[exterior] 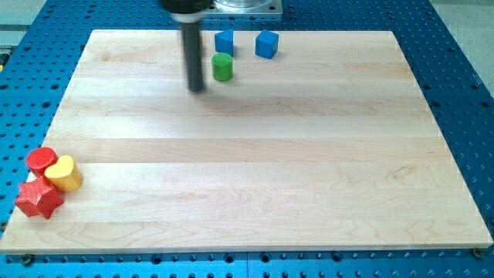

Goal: Move the red circle diagonally to the heart

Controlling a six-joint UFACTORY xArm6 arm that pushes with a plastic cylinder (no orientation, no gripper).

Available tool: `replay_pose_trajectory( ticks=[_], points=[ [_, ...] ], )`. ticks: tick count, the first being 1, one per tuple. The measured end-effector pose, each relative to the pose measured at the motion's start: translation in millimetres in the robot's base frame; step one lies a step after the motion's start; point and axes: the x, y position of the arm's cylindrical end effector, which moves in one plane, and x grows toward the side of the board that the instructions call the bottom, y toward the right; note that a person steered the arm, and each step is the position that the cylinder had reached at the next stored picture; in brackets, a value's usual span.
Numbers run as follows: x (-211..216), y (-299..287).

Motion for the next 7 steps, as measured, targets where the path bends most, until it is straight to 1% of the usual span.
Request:
replay_pose_trajectory(
  ticks=[1,2,3,4,5,6,7],
  points=[
    [54,-60],
    [105,-160],
    [125,-189],
    [177,-187],
    [201,-166],
    [138,-135],
    [91,-112]
  ],
)
